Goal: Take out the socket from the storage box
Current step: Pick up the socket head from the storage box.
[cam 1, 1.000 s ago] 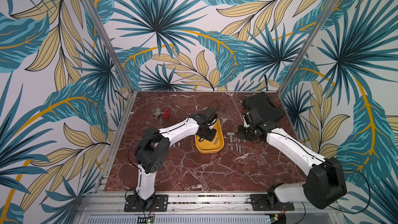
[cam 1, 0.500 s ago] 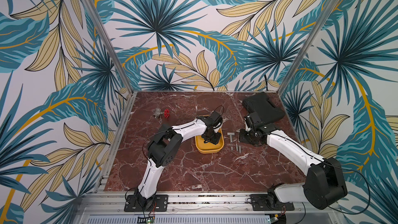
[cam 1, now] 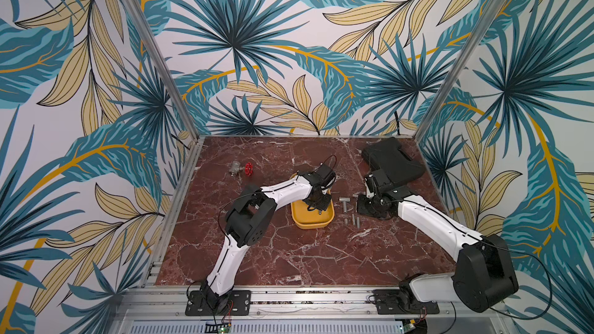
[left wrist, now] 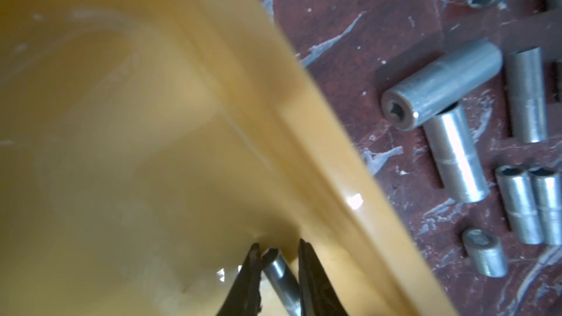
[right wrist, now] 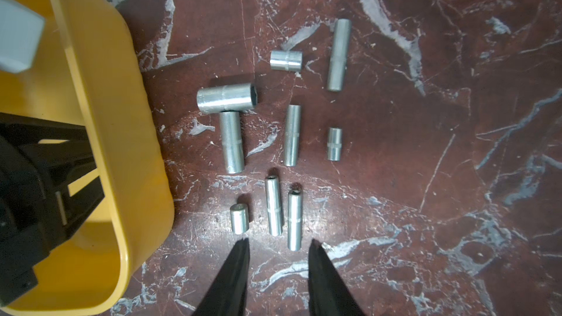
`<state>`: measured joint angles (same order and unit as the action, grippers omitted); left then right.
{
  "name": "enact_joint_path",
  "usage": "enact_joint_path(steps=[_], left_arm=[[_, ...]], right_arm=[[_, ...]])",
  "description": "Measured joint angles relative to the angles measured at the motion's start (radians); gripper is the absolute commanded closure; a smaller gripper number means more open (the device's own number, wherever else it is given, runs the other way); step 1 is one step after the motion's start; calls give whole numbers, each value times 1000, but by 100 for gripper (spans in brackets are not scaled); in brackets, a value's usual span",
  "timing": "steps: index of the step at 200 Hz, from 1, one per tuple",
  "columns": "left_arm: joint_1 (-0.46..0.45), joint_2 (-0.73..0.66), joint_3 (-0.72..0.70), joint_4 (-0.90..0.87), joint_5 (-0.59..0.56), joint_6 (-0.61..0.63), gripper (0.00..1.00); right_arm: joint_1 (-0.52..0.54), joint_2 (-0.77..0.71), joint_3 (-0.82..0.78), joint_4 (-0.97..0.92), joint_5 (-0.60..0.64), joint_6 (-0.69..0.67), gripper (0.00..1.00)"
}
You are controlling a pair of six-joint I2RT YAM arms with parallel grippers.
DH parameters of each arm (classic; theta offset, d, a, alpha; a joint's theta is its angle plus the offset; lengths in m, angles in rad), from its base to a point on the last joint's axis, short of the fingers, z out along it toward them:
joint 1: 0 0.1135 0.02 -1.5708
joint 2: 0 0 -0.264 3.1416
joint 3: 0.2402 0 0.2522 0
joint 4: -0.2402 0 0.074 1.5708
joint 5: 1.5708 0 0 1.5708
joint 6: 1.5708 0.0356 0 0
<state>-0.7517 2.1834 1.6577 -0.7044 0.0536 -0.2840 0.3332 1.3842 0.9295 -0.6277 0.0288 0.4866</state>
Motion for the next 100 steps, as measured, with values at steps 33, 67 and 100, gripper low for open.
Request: enact_joint_path(steps=[33, 67, 100], left_arm=[[0, -2, 0, -12, -46, 4, 88], [2, -10, 0, -23, -86, 3, 90], [43, -61, -14, -55, -127, 3, 89]], right_arm=[[0, 0, -1, 2, -5, 0, 66], [0, 0, -1, 2, -10, 0, 66], [0, 0, -1, 2, -10, 0, 66]])
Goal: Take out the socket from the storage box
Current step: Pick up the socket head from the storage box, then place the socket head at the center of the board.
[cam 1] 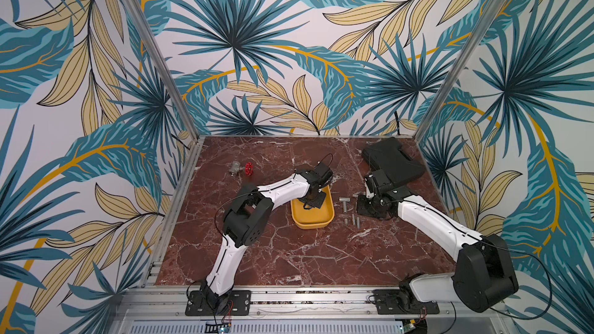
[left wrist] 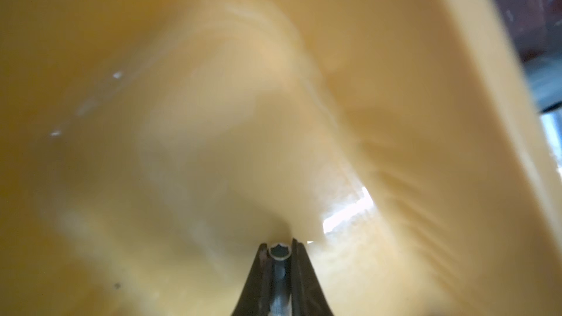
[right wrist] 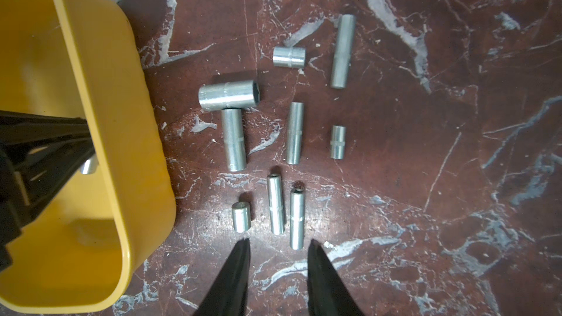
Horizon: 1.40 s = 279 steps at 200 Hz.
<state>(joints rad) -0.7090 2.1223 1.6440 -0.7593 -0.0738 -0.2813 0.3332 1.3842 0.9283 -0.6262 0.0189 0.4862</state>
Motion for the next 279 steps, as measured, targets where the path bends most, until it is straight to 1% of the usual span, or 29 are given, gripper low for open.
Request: enact_joint_path(steps=[18, 35, 54, 79, 112, 143, 196, 259, 279], left_arm=[[47, -85, -42, -3, -18, -3, 88], [105, -206, -106, 1, -32, -7, 86], [175, -336, -186, 13, -44, -20, 86], [269, -429, -298, 24, -45, -41, 85], [356, -441, -448, 27, -34, -67, 86], [384, -445, -534, 20, -26, -82, 84], [407, -457, -605, 29, -9, -95, 84], [415, -456, -652, 49, 7, -121, 83], [416, -455, -658, 56, 8, -128, 80]], right_arm=[[-1, 0, 0, 0, 0, 0, 66], [-1, 0, 0, 0, -1, 0, 66], [-1, 0, 0, 2, -5, 0, 66], [-1, 10, 0, 16, -19, 0, 66], [-1, 43, 1, 25, -36, 0, 67], [-3, 52, 1, 26, -46, -1, 67], [-3, 57, 7, 27, -56, -2, 67], [-3, 58, 7, 28, -59, -1, 67], [-3, 58, 7, 29, -61, -1, 67]])
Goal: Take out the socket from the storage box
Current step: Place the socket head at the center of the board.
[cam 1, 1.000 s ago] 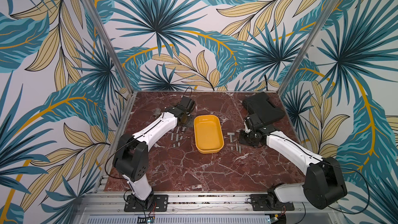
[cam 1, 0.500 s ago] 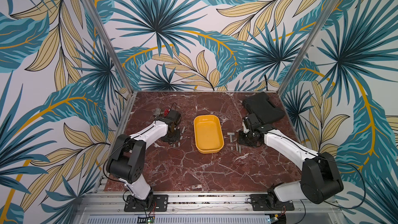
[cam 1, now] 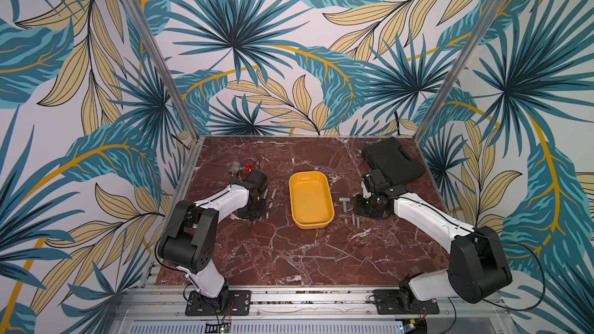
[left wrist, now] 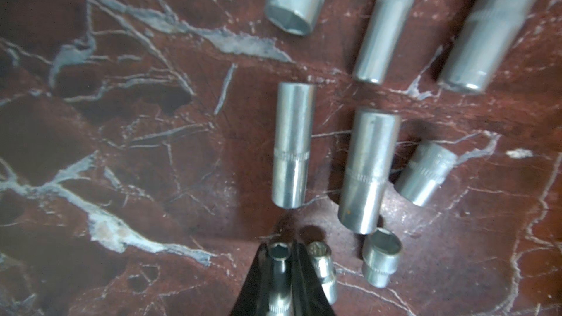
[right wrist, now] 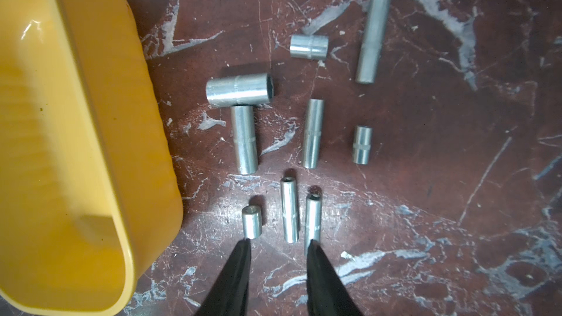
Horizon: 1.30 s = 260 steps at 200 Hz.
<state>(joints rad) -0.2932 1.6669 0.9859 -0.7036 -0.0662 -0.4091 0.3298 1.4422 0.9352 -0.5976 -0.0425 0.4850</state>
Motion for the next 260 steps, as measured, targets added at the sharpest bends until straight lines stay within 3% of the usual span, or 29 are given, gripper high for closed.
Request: enact_joint_path(steps=[88, 183, 260], left_arm=[[0, 9, 0, 11, 20, -8, 75], [0, -110, 3, -11, 21, -8, 71], [-42, -101, 17, -11, 45, -7, 70]], right_arm=[[0, 8, 20, -6, -10, -12, 65], [21, 151, 213, 100, -72, -55, 65], [98, 286, 282, 146, -93, -55, 63]])
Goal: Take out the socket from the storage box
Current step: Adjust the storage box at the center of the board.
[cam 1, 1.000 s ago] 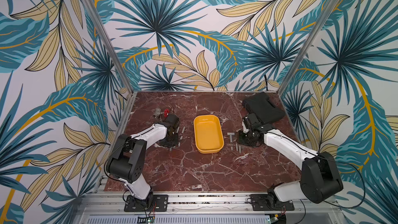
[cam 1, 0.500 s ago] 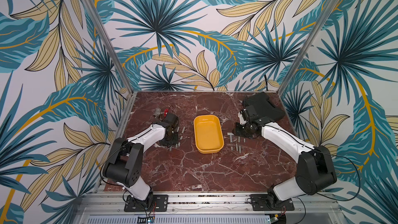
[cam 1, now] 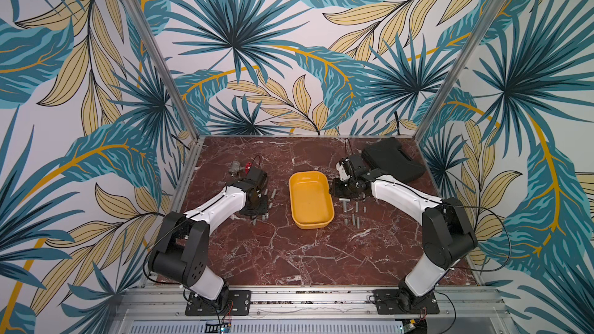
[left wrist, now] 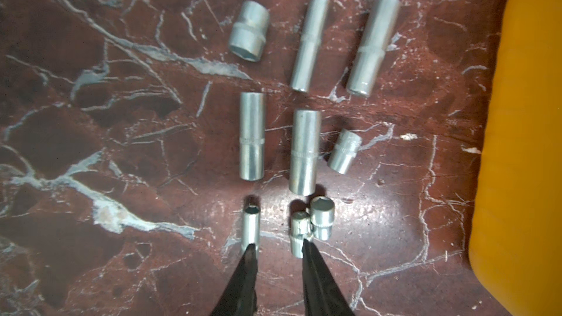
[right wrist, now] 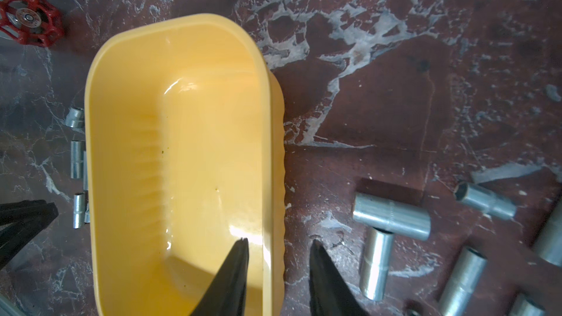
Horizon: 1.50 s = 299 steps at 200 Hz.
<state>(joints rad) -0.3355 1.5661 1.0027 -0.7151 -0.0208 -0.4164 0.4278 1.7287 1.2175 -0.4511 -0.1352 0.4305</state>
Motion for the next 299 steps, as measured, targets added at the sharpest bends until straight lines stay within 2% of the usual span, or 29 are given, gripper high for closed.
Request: enact_joint_path(steps=[69, 108, 145, 173, 206, 262, 299], left_arm=[[-16, 21, 33, 4, 5, 0, 71], [-23, 26, 33, 5, 8, 0, 70], [-24, 26, 33, 12, 10, 0, 70], [-24, 26, 33, 20, 10, 0, 71], [-24, 26, 33, 23, 10, 0, 71], [-24, 26, 33, 23, 9, 5, 70], [-24, 26, 33, 30, 10, 8, 70]], right_arm=[[58, 89, 33, 57, 74, 23, 64], [97, 184, 34, 91, 171, 72, 77], [105, 195, 34, 91, 225, 108, 99], [105, 195, 52, 43, 230, 111, 100], [105, 189, 111, -108, 152, 101, 100], [97, 100, 128, -433, -110, 48, 100], [96, 89, 139, -553, -172, 20, 100]])
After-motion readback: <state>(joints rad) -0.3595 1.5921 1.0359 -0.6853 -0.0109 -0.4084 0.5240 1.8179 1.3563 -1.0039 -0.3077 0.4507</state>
